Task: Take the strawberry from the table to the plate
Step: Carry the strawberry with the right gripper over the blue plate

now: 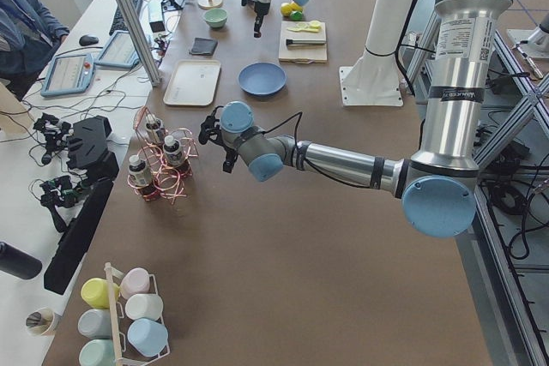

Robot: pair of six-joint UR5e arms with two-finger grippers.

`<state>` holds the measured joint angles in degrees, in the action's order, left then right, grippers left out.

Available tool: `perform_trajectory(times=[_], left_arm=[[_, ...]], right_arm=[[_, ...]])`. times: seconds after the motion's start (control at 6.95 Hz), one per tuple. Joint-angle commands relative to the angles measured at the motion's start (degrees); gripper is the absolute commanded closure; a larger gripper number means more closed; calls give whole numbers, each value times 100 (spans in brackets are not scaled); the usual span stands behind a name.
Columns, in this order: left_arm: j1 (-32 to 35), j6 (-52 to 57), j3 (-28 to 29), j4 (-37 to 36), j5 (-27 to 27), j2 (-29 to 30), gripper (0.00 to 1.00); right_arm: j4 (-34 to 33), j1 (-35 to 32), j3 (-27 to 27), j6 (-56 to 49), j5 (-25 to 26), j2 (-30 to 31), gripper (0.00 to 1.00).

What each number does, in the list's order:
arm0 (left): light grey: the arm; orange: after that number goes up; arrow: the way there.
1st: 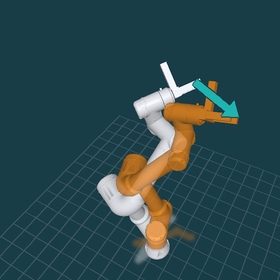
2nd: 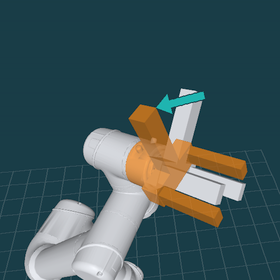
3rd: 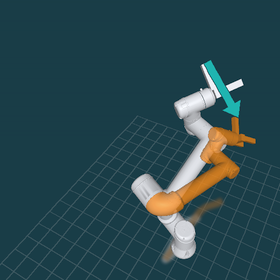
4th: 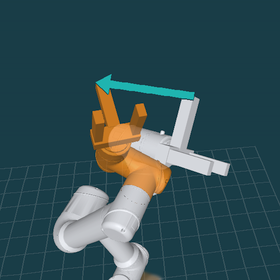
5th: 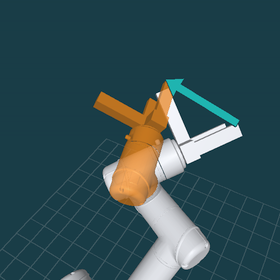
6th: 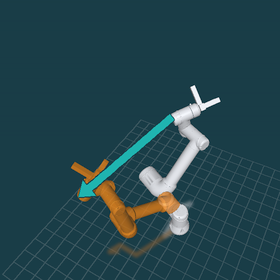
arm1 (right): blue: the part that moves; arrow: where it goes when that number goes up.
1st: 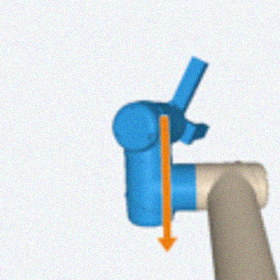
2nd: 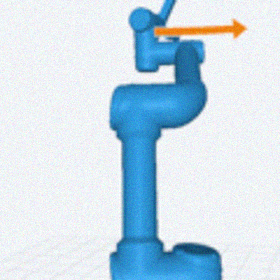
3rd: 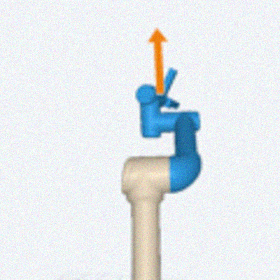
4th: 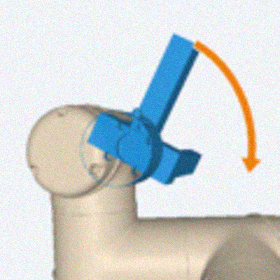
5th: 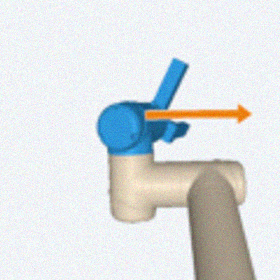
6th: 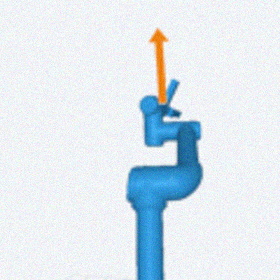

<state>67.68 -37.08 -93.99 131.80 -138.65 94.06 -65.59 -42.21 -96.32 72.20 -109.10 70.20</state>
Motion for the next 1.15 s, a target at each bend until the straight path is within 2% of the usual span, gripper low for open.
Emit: perform_trajectory(times=[0.0, 0.29, 0.58, 1.01], left_arm=[[0, -1, 4, 3, 5, -2, 1], [0, -1, -5, 30, -4, -54, 1], [-9, -1, -5, 38, -4, -98, 1], [-9, -1, -5, 38, -4, -107, 1]], right_arm=[[-84, 378, 35, 1247, 247, -723, 100], [-357, 1045, 96, 1822, 1011, -1278, 100], [-288, 1565, 743, 2148, 1731, -1788, 100], [-244, 1769, 966, 2184, 2059, -1878, 100]])
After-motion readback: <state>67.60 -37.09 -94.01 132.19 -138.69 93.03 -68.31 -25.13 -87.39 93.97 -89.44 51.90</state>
